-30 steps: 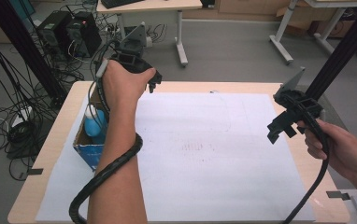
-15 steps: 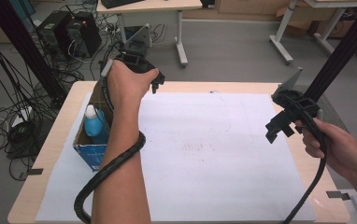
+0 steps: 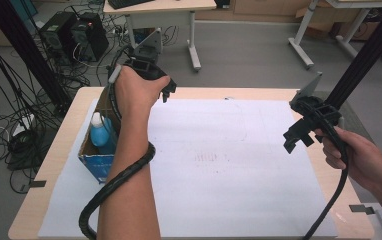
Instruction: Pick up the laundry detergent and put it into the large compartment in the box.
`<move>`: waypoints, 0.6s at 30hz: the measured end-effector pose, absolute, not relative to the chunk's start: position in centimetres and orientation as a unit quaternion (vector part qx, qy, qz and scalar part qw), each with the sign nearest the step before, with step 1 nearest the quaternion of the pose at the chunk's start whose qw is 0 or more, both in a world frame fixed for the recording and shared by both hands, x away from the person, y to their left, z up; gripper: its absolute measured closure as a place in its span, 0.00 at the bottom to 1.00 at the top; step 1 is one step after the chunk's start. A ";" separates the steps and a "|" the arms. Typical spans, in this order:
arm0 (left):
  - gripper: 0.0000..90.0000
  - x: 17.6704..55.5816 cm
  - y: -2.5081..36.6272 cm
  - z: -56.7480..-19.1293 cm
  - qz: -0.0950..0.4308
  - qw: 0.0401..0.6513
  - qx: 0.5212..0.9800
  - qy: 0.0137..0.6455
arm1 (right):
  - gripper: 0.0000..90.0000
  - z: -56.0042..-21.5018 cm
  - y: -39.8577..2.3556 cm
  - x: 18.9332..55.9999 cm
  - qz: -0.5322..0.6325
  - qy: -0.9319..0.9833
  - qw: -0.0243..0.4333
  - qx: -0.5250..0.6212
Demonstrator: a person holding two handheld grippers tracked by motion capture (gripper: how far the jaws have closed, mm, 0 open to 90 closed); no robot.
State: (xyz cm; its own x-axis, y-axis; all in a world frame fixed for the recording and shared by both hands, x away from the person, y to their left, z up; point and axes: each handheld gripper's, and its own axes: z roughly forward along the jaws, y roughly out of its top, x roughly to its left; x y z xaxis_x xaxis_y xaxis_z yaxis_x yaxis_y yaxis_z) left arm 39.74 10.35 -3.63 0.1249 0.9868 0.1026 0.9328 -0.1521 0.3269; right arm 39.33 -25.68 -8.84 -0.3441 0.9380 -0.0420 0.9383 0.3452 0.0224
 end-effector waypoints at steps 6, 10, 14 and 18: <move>0.10 39.9 10.3 -3.7 0.145 0.089 0.746 0.643 | 0.04 -8.7 -25.7 39.2 -0.002 0.820 0.025 0.572; 0.10 39.8 10.3 -3.7 0.146 0.090 0.746 0.643 | 0.04 -8.6 -25.7 39.2 -0.001 0.820 0.026 0.572; 0.10 39.9 10.3 -3.8 0.145 0.086 0.747 0.643 | 0.04 -8.6 -25.8 39.2 0.000 0.820 0.024 0.572; 0.10 39.9 10.3 -3.8 0.144 0.086 0.746 0.644 | 0.04 -8.6 -25.9 39.1 0.001 0.820 0.023 0.572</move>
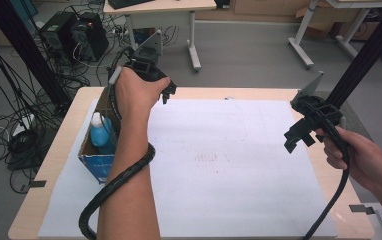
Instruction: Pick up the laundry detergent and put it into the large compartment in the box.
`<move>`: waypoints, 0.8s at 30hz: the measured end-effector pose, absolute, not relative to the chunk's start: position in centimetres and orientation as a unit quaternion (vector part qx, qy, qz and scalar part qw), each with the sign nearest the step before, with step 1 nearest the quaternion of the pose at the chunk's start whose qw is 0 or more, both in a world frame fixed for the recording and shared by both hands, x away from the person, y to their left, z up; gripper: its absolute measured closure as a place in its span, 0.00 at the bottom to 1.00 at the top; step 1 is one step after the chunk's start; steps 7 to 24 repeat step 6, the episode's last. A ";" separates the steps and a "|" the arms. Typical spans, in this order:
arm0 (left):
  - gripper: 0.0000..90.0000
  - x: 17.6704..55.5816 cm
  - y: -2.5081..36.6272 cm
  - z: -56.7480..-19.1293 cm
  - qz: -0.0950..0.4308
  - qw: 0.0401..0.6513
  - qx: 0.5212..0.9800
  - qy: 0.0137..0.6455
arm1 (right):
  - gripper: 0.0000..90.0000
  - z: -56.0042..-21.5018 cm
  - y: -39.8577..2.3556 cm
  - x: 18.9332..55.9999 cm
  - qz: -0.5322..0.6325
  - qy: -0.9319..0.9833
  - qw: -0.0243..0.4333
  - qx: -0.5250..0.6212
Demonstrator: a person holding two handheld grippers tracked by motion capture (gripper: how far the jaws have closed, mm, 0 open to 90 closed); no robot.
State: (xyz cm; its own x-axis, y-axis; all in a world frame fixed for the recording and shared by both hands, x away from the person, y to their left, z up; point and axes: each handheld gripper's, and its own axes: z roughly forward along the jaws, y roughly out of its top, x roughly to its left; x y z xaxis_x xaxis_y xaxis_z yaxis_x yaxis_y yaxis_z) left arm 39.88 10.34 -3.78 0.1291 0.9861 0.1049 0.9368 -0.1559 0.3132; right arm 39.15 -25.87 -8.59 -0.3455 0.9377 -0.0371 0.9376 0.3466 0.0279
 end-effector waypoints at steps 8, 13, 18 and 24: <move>0.10 39.9 10.3 -3.7 0.144 0.083 0.747 0.644 | 0.04 -8.5 -25.9 39.0 0.002 0.821 0.024 0.570; 0.10 39.9 10.3 -3.7 0.144 0.083 0.747 0.644 | 0.04 -8.5 -25.9 39.0 0.002 0.821 0.024 0.570; 0.10 39.9 10.3 -3.7 0.144 0.083 0.747 0.644 | 0.04 -8.5 -25.9 39.0 0.002 0.821 0.024 0.570; 0.10 39.9 10.3 -3.7 0.144 0.083 0.747 0.644 | 0.04 -8.5 -25.9 39.0 0.002 0.821 0.024 0.570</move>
